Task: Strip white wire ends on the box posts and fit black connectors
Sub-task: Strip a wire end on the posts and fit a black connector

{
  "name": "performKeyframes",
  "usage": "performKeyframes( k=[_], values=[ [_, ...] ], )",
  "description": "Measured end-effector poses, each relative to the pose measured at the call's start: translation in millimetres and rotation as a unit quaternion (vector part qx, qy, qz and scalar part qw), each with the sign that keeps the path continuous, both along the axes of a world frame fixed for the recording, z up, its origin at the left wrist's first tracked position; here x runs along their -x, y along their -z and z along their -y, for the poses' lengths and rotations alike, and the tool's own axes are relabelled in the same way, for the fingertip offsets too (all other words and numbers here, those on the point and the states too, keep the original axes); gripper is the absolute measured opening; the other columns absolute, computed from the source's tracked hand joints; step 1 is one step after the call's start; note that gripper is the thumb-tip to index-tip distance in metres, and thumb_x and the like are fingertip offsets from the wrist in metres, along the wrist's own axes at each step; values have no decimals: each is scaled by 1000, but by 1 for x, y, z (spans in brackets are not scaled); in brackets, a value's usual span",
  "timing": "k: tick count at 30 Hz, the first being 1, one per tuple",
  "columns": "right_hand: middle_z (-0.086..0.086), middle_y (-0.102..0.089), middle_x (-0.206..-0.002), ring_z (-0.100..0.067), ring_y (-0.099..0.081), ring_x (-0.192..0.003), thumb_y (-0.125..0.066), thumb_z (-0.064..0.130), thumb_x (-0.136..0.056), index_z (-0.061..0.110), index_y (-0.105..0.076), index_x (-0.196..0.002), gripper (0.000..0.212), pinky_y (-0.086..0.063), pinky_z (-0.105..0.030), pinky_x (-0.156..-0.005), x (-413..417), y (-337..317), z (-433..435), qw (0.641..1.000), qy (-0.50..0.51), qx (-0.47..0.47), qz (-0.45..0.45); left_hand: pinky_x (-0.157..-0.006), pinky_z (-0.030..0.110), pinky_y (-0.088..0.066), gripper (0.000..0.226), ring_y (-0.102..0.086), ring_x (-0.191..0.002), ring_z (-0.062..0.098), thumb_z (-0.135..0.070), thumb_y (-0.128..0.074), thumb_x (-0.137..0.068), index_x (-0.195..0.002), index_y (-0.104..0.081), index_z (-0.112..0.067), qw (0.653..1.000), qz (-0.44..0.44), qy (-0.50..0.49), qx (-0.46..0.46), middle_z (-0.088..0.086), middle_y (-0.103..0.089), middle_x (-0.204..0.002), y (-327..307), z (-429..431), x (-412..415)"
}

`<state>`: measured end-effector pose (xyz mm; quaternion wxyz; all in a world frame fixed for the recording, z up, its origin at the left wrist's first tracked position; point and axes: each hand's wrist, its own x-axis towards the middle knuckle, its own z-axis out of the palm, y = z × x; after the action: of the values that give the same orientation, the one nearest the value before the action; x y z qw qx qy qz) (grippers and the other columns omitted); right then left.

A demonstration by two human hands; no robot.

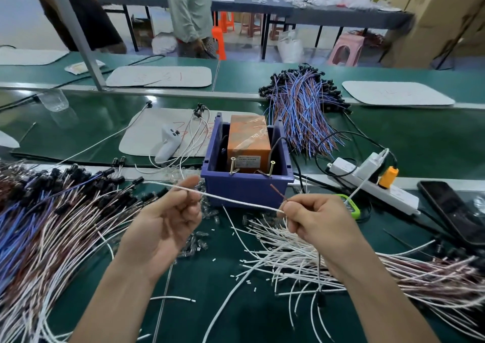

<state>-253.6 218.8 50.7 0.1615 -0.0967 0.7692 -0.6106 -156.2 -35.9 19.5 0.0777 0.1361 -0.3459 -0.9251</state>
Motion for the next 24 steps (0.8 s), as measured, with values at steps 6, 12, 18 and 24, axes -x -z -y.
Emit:
performKeyframes(
  k=[6,12,18,24],
  values=[
    [-5,-68,-58,-17,-46,-43,-68,16,-94,27,-79,-75,24,-38,-29,-45,-5,-5,-2,998,-5,-61,-23,-64,24,-56,40,-64,-62,11,-32,-55,-96,-65,-75,-17,989,53,-121,61,3,-66,-72,-12,-16,9],
    [7,-71,-69,-14,-65,-69,-59,22,-101,30,-77,-88,23,-55,-40,-71,-3,-10,-4,958,47,-198,-200,-56,25,-54,43,-61,-58,19,-28,-36,-110,-72,-54,-18,988,31,-85,127,8,-63,-68,-22,-30,6],
    [4,-67,-65,-6,-55,-60,-57,15,-102,31,-68,-114,23,-39,-18,-55,2,-12,-2,951,-16,-200,-237,-47,20,-32,40,-40,-45,5,-15,-48,-106,-79,-73,-31,820,103,-51,561,-6,-51,-51,-16,-35,11],
    [15,-68,-61,-6,-56,-61,-68,15,-94,25,-53,-80,23,-39,-12,-57,9,-16,3,938,-4,-218,-268,-44,15,-42,21,-58,-45,5,-17,-60,-100,-87,-56,-33,719,147,-39,678,-13,-72,-62,-24,-43,14]
  ],
)
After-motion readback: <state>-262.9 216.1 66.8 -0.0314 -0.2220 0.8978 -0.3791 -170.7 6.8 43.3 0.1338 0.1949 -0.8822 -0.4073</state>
